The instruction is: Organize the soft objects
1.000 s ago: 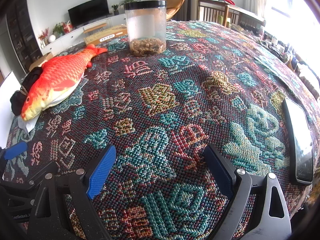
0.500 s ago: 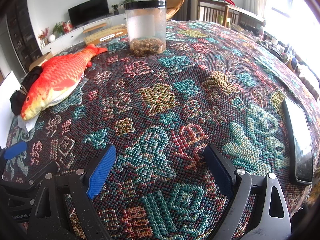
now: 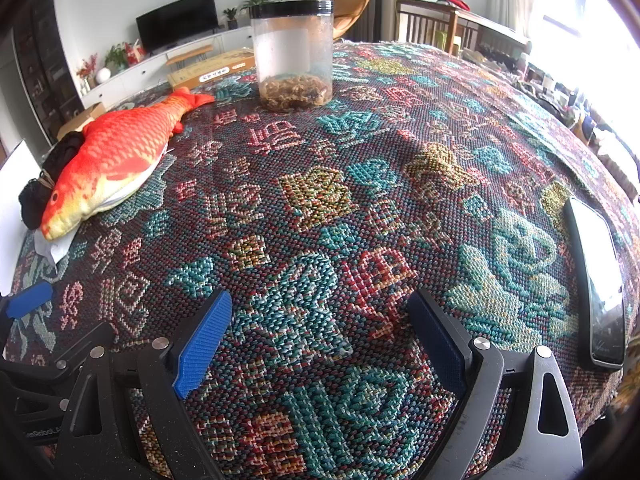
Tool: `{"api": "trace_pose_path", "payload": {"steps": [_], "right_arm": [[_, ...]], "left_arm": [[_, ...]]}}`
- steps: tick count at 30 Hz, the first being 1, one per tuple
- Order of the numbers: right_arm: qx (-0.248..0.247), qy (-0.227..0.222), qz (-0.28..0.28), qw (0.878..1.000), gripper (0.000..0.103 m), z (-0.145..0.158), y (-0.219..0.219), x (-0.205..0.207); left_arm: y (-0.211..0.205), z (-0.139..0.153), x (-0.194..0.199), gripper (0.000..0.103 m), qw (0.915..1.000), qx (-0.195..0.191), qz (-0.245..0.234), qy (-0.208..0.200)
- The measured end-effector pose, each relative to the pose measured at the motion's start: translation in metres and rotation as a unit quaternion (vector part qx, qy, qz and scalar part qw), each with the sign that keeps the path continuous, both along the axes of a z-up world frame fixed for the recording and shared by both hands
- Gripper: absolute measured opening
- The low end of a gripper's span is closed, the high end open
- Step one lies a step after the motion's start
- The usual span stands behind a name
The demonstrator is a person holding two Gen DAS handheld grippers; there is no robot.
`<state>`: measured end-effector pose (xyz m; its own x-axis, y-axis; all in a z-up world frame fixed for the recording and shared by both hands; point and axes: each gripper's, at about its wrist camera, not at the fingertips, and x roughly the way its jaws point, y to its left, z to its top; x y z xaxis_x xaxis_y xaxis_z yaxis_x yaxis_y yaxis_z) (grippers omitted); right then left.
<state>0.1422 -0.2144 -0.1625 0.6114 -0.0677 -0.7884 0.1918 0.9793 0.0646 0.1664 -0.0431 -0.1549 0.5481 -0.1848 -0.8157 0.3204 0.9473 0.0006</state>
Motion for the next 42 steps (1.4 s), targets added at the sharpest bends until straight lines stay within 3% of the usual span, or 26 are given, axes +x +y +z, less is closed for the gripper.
{"api": "trace_pose_path", "payload": {"steps": [9, 14, 21, 25, 30, 34, 35, 38, 39, 42], "right_arm": [[0.0, 0.0, 0.0, 1.0, 0.092, 0.0, 0.0, 0.0], [0.0, 0.0, 0.0, 1.0, 0.092, 0.0, 0.0, 0.0], [0.002, 0.0, 0.004, 1.0, 0.095, -0.001, -0.001, 0.0], [0.033, 0.011, 0.103, 0.994, 0.093, 0.013, 0.007, 0.022], [0.088, -0.001, 0.211, 0.974, 0.093, 0.068, 0.065, 0.087], [0.127, 0.054, 0.224, 0.965, 0.093, 0.061, 0.111, 0.146], [0.131, 0.071, 0.22, 0.964, 0.09, 0.051, 0.117, 0.155], [0.125, 0.101, 0.193, 0.968, 0.038, 0.024, 0.11, 0.158], [0.141, 0.09, 0.187, 0.968, 0.029, 0.024, 0.1, 0.152], [0.167, 0.076, 0.18, 0.966, 0.025, 0.044, 0.065, 0.125]], "left_arm": [[0.003, -0.001, -0.019, 0.103, 1.0, -0.001, 0.006, 0.005], [0.009, 0.001, -0.033, 0.103, 0.9991, 0.004, 0.016, 0.038], [0.01, -0.001, -0.043, 0.103, 0.9997, 0.003, 0.014, 0.02], [0.01, -0.001, -0.044, 0.103, 0.9997, 0.0, 0.017, 0.017], [0.01, -0.001, -0.044, 0.103, 0.9997, 0.001, 0.021, 0.015], [0.01, 0.0, -0.044, 0.103, 0.9997, 0.001, 0.021, 0.015], [0.01, 0.0, -0.045, 0.103, 0.9997, 0.001, 0.021, 0.015], [0.01, 0.0, -0.045, 0.103, 0.9997, 0.0, 0.022, 0.014], [0.01, 0.0, -0.045, 0.103, 0.9997, 0.0, 0.022, 0.014], [0.009, 0.0, -0.046, 0.103, 0.9996, 0.001, 0.022, 0.014]]}}
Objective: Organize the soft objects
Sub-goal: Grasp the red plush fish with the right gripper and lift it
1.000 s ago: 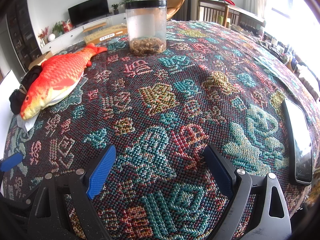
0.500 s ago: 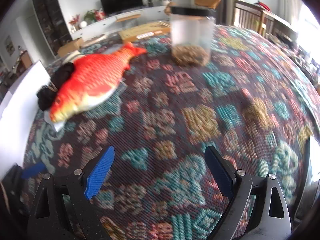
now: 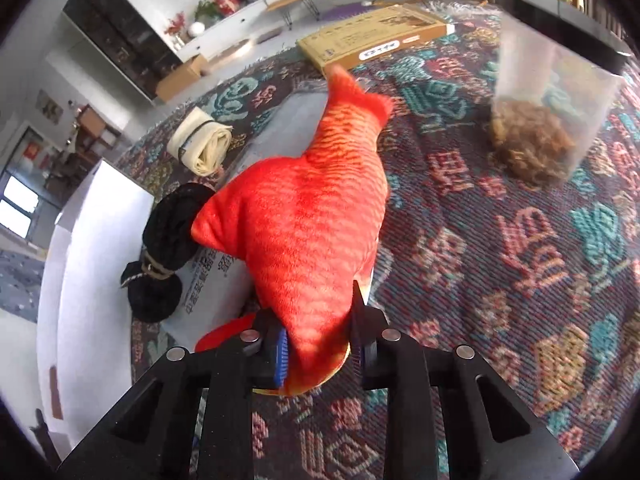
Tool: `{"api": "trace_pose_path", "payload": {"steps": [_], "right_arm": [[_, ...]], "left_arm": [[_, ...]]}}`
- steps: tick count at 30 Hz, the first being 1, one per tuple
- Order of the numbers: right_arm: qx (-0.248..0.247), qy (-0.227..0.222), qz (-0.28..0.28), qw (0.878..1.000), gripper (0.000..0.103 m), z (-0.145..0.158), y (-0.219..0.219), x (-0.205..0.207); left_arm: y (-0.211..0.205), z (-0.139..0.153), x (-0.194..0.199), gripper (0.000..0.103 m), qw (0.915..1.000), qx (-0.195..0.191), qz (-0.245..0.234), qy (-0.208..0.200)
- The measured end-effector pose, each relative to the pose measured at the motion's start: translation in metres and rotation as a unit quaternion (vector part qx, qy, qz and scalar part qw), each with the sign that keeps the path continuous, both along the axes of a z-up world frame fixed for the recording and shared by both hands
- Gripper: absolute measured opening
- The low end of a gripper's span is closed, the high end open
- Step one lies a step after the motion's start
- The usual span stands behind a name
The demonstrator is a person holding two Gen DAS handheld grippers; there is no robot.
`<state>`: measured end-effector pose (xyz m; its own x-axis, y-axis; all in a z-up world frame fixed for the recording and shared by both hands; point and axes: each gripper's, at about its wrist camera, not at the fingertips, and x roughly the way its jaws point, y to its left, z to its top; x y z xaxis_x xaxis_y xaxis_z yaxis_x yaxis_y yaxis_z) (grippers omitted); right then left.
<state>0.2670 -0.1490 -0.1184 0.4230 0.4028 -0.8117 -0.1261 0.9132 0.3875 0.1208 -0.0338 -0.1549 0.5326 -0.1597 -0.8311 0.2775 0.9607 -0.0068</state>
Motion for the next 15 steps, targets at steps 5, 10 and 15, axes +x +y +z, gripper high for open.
{"api": "trace_pose_path", "payload": {"steps": [5, 10, 15], "right_arm": [[-0.149, -0.064, 0.009, 0.987, 0.027, 0.056, -0.042, -0.077], [-0.219, -0.032, -0.033, 0.975, 0.028, 0.007, -0.07, -0.116], [-0.142, -0.09, -0.119, 0.979, 0.034, -0.016, -0.085, -0.152]], "left_arm": [[0.0, 0.0, 0.0, 0.103, 1.0, 0.001, 0.001, 0.0], [-0.002, 0.0, 0.0, 0.103, 1.0, 0.003, 0.001, 0.001], [-0.005, 0.006, 0.014, 0.103, 0.9984, 0.023, -0.022, 0.048]]}}
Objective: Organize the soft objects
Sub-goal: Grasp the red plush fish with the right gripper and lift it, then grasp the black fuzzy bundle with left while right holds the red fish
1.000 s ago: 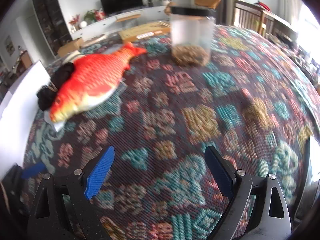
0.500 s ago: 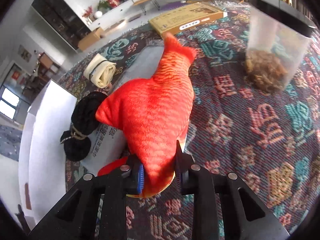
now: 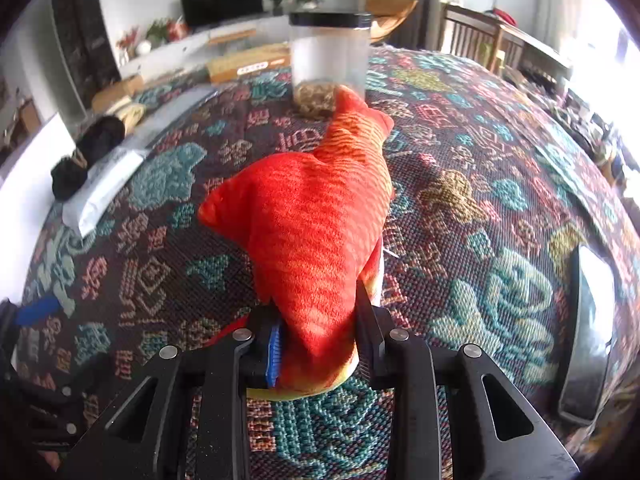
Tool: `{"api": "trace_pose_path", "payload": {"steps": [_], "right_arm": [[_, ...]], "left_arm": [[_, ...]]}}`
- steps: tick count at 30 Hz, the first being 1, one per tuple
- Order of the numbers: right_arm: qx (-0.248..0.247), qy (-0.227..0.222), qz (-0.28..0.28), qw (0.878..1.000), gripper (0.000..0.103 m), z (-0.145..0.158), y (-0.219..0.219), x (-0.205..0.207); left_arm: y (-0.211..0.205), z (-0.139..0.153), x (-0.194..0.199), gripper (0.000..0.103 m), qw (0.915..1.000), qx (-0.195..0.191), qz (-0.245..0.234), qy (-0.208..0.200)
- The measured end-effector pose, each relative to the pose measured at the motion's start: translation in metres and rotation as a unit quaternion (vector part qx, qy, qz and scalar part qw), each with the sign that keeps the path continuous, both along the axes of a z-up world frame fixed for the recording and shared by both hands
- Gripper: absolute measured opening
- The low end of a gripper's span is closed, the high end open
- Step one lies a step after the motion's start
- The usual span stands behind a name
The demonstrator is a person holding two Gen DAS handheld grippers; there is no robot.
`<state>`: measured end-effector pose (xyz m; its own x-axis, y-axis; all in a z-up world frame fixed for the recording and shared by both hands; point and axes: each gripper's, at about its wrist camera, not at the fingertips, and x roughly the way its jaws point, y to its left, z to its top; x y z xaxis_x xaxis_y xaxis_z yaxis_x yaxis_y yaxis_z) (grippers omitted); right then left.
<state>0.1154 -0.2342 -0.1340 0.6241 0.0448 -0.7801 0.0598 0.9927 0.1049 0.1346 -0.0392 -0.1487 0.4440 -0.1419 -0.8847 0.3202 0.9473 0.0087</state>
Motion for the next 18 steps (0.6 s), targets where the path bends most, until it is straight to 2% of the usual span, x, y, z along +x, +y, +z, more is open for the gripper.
{"api": "trace_pose_path", "payload": {"steps": [1, 5, 7, 10, 12, 14, 15, 16, 17, 18], "right_arm": [[0.024, -0.01, -0.015, 1.0, 0.034, -0.001, -0.007, -0.007], [0.044, -0.019, -0.025, 0.999, 0.034, 0.003, -0.011, -0.009], [0.049, -0.016, -0.023, 0.998, 0.034, 0.002, -0.011, -0.006], [0.046, -0.017, -0.022, 0.999, 0.035, 0.004, -0.012, -0.006], [0.046, -0.015, -0.021, 0.999, 0.036, -0.001, -0.008, 0.001], [0.045, -0.015, -0.02, 0.999, 0.036, -0.004, -0.006, 0.003], [0.044, -0.015, -0.02, 0.999, 0.036, -0.004, -0.006, 0.003], [0.044, -0.015, -0.02, 0.999, 0.036, -0.005, -0.005, 0.004], [0.044, -0.015, -0.021, 0.999, 0.036, -0.005, -0.006, 0.004], [0.045, -0.016, -0.021, 0.999, 0.036, -0.005, -0.005, 0.004]], "left_arm": [[0.0, 0.009, 0.007, 0.101, 0.9999, 0.005, 0.002, 0.008], [0.015, 0.079, 0.035, 0.101, 0.9965, -0.018, 0.032, -0.075], [0.026, 0.097, 0.064, 0.101, 0.9943, -0.016, 0.059, -0.087], [0.046, 0.09, 0.117, 0.101, 0.9926, -0.012, 0.107, -0.057], [0.058, 0.071, 0.147, 0.101, 0.9917, -0.01, 0.125, -0.029], [0.066, 0.048, 0.165, 0.101, 0.9923, -0.003, 0.124, 0.0], [0.069, 0.038, 0.169, 0.095, 0.9922, 0.004, 0.124, 0.009], [0.072, 0.033, 0.17, 0.067, 0.9922, 0.004, 0.124, 0.008], [0.074, 0.033, 0.168, 0.05, 0.9925, -0.002, 0.122, -0.003], [0.076, 0.036, 0.165, 0.038, 0.9924, -0.011, 0.122, -0.013]]}}
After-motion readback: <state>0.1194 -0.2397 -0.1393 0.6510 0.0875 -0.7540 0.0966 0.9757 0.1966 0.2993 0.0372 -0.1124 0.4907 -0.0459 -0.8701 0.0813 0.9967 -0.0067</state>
